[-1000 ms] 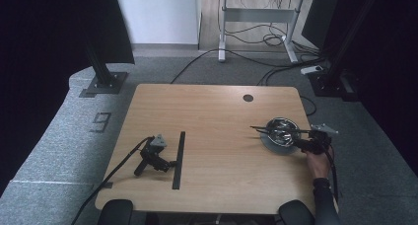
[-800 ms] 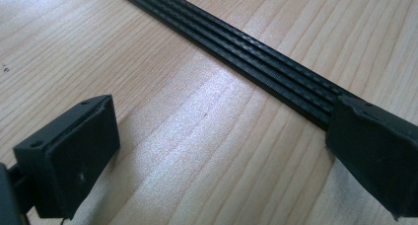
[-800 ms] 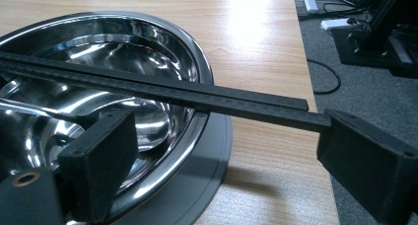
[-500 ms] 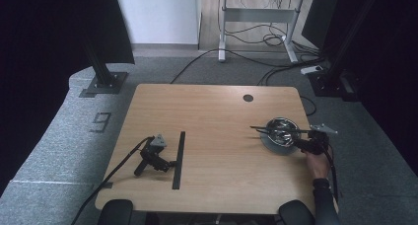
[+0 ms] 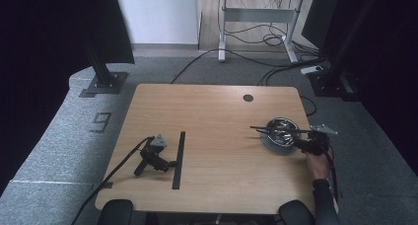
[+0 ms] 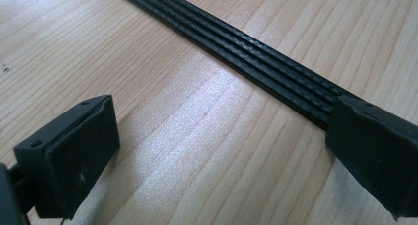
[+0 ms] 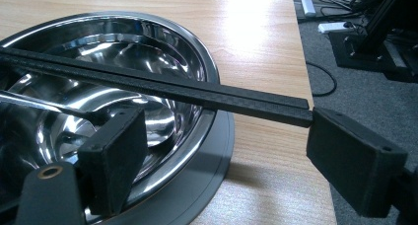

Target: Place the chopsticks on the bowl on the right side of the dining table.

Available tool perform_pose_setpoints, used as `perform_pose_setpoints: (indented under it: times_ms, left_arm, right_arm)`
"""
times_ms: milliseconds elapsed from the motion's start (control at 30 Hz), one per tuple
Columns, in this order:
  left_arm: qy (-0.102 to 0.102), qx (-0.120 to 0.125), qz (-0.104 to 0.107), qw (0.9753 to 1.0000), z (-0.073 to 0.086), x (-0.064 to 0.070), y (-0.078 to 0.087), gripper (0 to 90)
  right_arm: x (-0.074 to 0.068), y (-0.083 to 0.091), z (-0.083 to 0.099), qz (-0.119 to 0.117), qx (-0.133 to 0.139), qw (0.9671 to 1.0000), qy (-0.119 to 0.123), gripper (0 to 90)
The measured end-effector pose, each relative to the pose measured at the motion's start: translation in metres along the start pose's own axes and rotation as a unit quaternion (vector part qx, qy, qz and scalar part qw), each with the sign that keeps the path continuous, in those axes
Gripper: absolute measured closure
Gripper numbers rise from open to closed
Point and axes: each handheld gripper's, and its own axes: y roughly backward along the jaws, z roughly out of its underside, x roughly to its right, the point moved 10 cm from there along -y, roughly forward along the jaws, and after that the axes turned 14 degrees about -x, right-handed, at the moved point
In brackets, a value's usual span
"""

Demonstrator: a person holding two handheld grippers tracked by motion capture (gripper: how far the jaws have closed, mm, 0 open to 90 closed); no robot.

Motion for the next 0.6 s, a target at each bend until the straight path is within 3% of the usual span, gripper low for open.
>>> perform_pose_setpoints:
  times_ms: [600]
  left_arm:
    - [0.0,0.0,0.0,1.0,0.0001,-0.0001,0.0,0.0]
  right_arm:
    - [-0.0008,0.0005,-0.0002,0.004,-0.002,1.0,0.003,16.3]
